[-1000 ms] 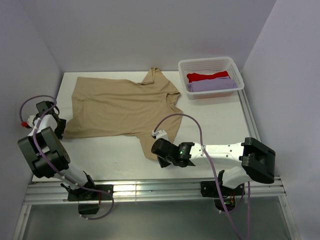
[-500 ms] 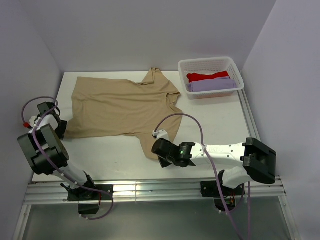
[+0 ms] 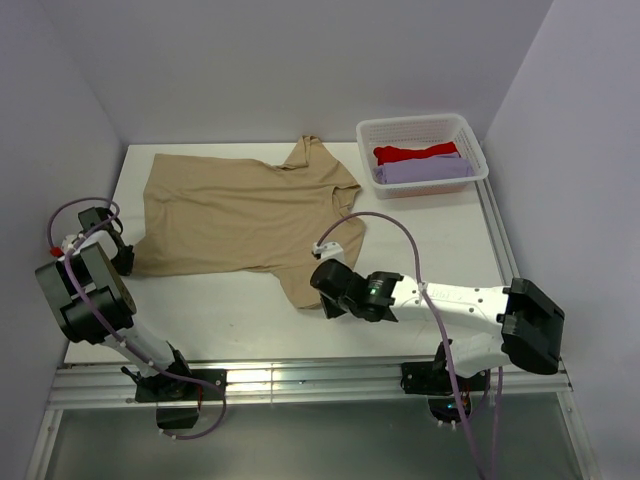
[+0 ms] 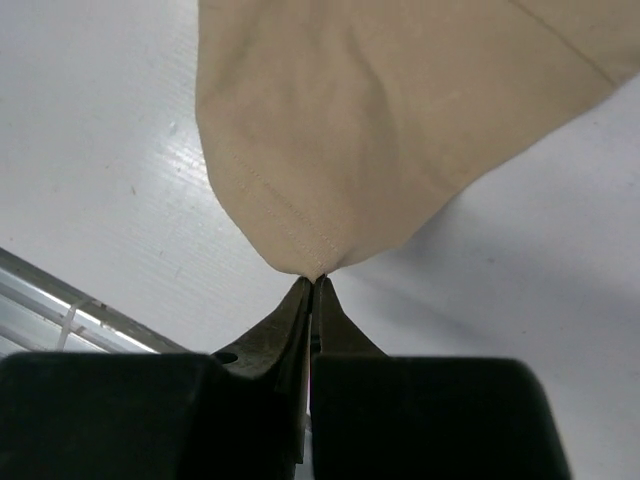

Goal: Roll the t-shirts
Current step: Fold the tshirt

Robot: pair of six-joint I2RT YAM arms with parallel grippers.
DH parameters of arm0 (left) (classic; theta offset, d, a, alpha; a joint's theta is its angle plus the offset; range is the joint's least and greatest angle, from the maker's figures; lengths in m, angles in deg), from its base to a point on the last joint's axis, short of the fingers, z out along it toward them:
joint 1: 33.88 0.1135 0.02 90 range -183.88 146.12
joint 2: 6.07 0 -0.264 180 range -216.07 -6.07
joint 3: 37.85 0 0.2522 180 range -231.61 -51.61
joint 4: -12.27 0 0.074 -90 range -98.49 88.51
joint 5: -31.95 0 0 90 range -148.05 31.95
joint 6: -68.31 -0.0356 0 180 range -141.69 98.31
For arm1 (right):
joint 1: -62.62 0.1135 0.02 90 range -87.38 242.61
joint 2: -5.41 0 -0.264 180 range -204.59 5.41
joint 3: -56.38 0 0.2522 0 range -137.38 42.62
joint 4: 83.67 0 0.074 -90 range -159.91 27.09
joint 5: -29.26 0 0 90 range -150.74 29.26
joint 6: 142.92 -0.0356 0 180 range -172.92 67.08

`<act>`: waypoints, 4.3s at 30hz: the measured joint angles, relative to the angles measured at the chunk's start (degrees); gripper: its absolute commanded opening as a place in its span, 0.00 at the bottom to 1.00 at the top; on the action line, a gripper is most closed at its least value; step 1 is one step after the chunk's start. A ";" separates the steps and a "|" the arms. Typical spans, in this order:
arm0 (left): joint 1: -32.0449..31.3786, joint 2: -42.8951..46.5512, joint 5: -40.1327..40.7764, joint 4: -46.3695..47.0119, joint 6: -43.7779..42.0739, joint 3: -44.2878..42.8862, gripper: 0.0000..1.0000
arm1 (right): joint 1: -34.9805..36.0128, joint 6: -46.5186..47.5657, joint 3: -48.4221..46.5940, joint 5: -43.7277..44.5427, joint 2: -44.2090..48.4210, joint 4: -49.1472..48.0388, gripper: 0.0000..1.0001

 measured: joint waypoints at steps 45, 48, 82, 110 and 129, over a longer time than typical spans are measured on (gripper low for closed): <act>-0.02 3.23 -5.77 -19.15 7.19 -15.15 0.00 | -20.68 13.79 -25.53 -4.90 -6.38 8.57 0.00; -0.02 3.17 -5.81 -19.69 7.26 -15.91 0.00 | -21.46 14.12 -27.45 -4.92 -6.40 9.79 0.00; -0.20 -7.76 -7.78 -24.65 10.21 -31.19 0.00 | -29.00 18.03 -40.85 -9.46 -16.44 13.97 0.00; -2.64 -12.61 -8.15 -25.68 13.00 -36.81 0.00 | -34.93 18.60 -50.10 -13.22 -24.50 16.39 0.00; -4.02 -19.26 -7.93 -26.05 14.99 -43.10 0.00 | -37.77 18.64 -58.27 -15.54 -33.79 17.68 0.00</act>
